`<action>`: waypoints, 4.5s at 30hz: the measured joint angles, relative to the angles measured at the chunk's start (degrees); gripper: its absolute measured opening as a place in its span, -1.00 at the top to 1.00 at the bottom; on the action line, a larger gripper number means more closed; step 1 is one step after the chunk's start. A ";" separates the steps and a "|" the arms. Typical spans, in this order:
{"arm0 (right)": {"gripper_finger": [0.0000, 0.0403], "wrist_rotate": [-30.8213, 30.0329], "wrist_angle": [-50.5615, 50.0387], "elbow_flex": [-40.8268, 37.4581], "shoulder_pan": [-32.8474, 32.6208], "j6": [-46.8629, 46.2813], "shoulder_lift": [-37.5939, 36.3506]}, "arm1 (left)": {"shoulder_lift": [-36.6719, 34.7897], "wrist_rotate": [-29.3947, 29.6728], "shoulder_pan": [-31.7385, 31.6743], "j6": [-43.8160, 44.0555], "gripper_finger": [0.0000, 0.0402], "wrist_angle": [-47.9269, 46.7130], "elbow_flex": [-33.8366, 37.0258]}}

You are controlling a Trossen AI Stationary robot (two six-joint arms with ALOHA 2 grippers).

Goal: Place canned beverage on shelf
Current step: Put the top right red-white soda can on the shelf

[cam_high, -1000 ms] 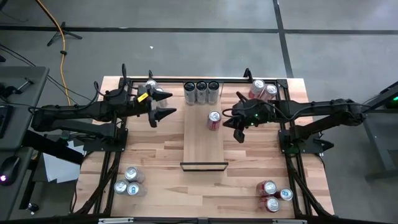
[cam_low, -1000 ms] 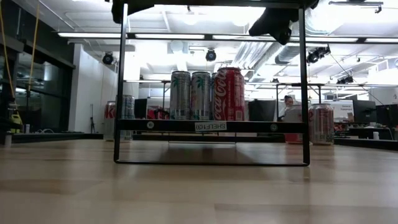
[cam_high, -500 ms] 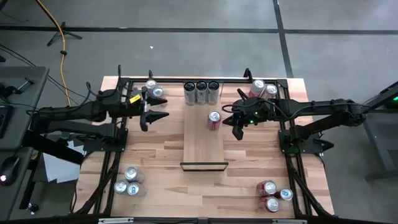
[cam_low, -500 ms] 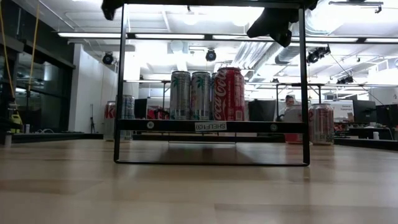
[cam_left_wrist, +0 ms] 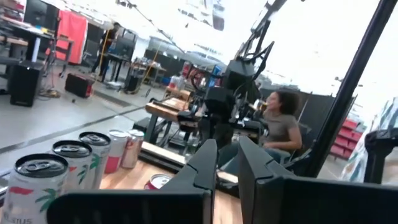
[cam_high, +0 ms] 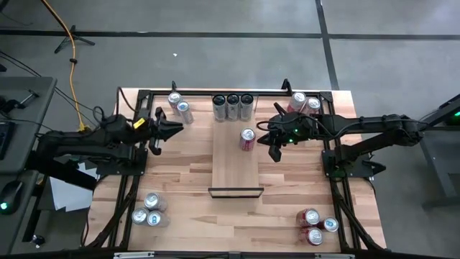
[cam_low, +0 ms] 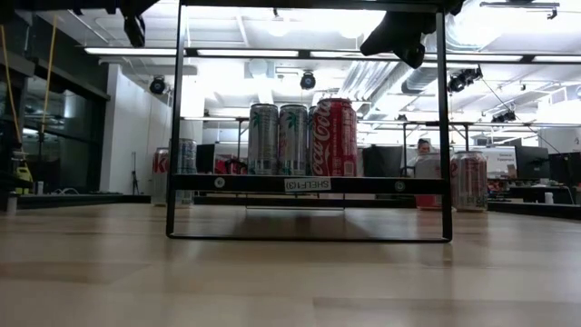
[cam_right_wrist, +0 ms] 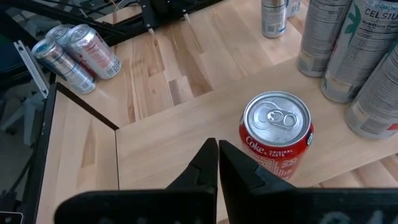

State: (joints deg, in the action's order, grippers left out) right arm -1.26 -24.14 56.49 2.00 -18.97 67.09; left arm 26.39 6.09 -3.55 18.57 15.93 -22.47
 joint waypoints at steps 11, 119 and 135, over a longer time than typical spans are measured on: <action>1.00 0.18 -2.31 0.00 0.00 1.38 0.00 | -0.21 -0.03 -0.02 -5.68 0.99 4.00 4.32; 1.00 -3.31 46.72 -24.52 0.85 0.50 10.60 | -0.17 8.67 -0.13 -8.27 1.00 3.19 4.34; 1.00 -3.19 40.71 -11.72 0.85 5.56 22.71 | -0.16 8.65 -0.13 -8.25 1.00 3.20 4.34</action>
State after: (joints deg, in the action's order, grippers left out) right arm -4.45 16.57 44.77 2.85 -13.41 89.80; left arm 26.22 14.74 -3.68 10.33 19.13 -18.13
